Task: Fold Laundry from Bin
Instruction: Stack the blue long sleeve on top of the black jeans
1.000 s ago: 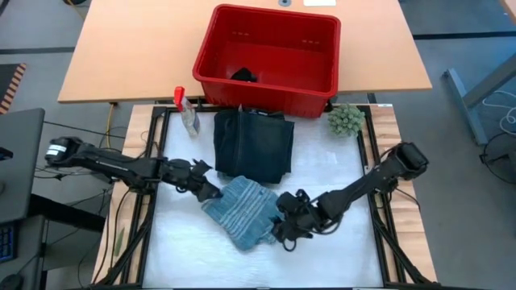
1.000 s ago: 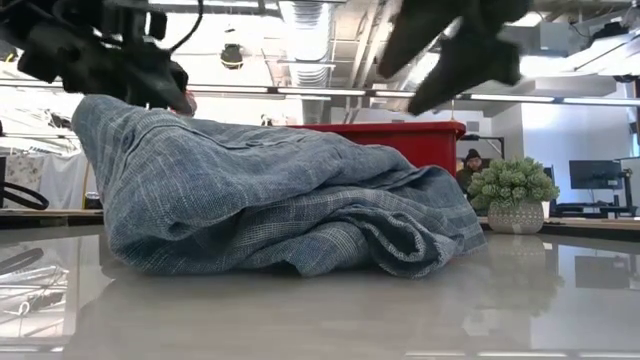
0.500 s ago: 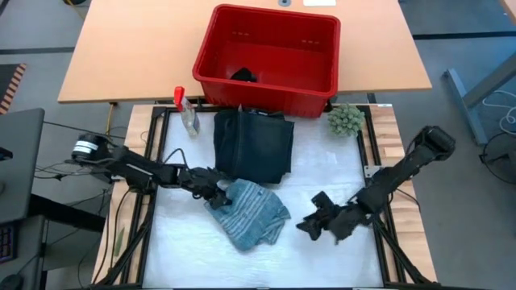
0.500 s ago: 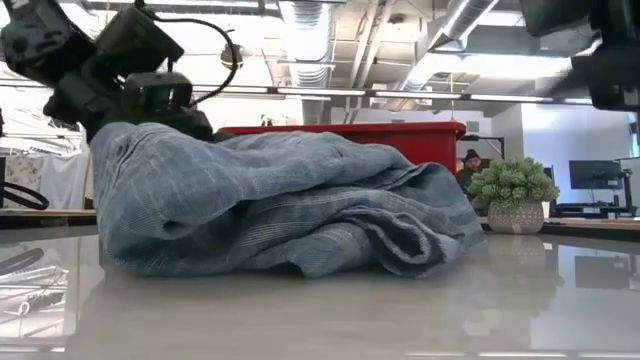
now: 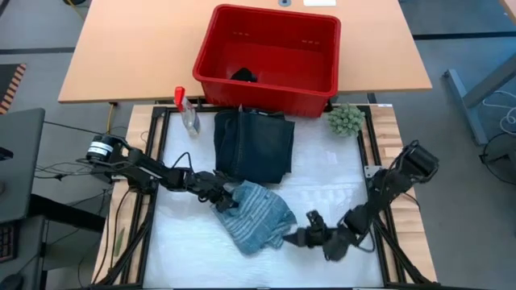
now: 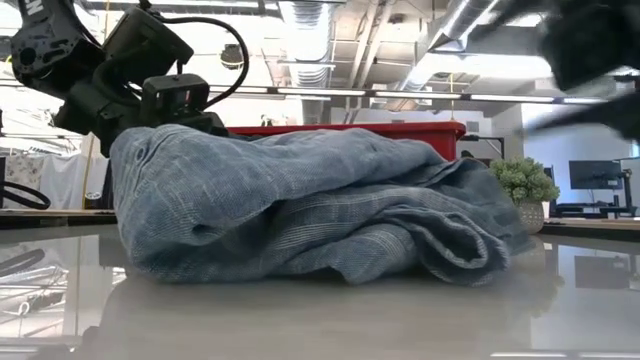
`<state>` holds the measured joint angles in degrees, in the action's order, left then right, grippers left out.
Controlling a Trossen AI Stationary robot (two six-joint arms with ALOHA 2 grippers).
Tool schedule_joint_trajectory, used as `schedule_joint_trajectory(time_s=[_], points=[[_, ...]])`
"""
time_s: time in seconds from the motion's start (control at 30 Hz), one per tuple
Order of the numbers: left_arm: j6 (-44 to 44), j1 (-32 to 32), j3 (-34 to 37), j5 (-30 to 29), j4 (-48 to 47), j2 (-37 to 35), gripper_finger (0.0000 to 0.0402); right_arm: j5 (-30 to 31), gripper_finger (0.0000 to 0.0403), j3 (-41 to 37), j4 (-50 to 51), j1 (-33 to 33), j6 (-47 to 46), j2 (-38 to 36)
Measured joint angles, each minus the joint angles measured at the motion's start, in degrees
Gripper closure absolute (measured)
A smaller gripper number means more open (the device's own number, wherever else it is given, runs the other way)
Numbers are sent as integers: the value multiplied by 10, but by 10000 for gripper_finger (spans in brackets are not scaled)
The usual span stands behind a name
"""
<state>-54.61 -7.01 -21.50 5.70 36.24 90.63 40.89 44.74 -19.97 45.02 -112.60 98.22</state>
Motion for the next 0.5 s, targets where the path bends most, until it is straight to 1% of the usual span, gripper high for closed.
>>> schedule_joint_trajectory(time_s=[0.1,0.27,0.4,0.5], points=[[-2,0,0,0,1,0,129,8,121,24,5,8,-61,53],[0,0,-1,10,-4,0,129,37,121,65,-8,-8,-91,114],[-1,0,-2,18,-5,1,129,74,121,71,-28,-29,-90,135],[-1,0,-2,25,-7,1,129,65,121,71,-17,-44,-91,135]])
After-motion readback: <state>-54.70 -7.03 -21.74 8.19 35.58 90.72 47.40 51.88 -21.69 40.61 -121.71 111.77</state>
